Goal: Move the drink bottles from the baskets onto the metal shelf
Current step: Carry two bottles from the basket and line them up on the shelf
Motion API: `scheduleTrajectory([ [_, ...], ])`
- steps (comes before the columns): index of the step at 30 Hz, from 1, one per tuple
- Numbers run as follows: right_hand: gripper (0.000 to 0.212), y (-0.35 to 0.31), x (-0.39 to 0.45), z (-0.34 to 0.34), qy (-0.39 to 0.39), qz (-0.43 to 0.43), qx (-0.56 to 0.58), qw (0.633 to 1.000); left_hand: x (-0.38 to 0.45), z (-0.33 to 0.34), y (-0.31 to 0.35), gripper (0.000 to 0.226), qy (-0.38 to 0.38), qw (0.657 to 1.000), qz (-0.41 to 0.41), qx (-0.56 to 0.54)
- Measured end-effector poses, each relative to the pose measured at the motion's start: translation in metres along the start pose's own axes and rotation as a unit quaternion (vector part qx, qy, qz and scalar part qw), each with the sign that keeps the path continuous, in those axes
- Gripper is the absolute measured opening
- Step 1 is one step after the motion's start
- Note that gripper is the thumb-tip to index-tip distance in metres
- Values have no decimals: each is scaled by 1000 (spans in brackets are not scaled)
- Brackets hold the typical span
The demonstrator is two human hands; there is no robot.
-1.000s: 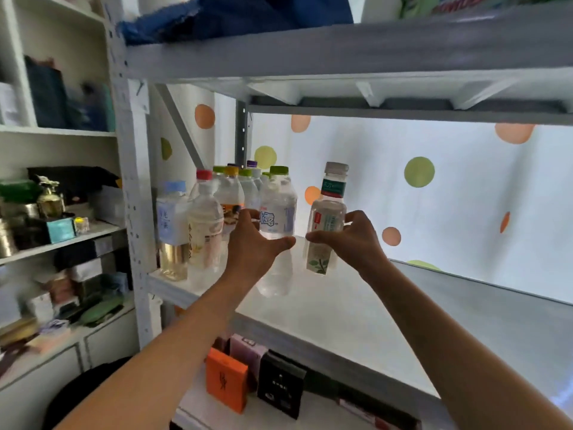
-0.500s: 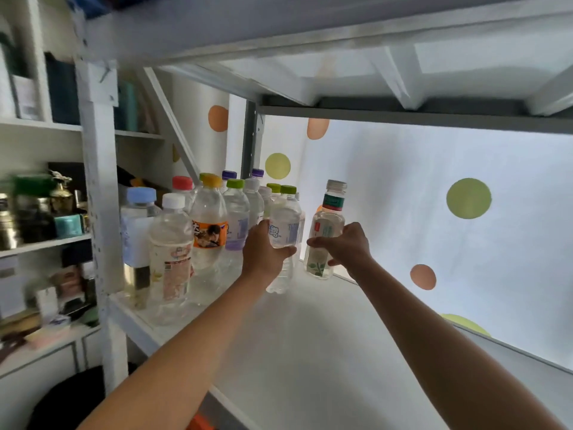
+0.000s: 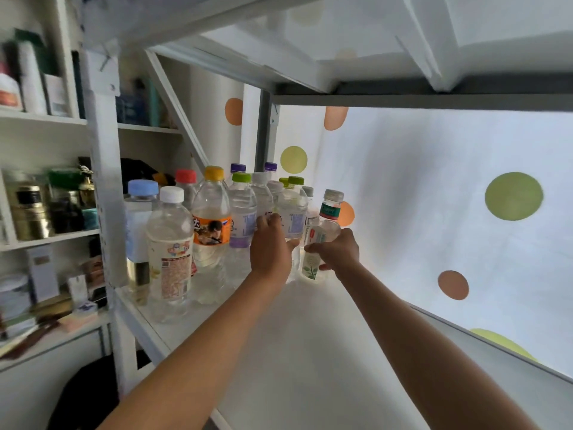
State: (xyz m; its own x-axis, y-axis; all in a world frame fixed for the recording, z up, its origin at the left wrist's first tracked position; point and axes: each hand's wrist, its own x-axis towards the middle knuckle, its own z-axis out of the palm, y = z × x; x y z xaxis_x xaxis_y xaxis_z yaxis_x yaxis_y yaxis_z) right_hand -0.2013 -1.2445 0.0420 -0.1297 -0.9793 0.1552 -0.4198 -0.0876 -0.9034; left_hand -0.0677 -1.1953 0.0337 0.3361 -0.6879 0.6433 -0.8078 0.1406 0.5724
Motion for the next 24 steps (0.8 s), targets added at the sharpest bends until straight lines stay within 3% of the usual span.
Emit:
scheduleTrajectory([
  [6, 55, -4, -6, -2, -28, -4, 6, 1000, -1, 7, 2, 64, -4, 999, -1, 33],
  [11, 57, 4, -16, -2, 18, -70, -102, 992, -8, 1, 0, 72, -27, 997, 10, 66],
  [18, 61, -4, -39, -1, 35, -50, -184, 981, -42, -27, -2, 44, -133, 987, 63, 69],
  [24, 43, -20, -110, 12, 29, -90, -312, 945, -78, -89, -19, 27, -163, 977, 132, 32],
])
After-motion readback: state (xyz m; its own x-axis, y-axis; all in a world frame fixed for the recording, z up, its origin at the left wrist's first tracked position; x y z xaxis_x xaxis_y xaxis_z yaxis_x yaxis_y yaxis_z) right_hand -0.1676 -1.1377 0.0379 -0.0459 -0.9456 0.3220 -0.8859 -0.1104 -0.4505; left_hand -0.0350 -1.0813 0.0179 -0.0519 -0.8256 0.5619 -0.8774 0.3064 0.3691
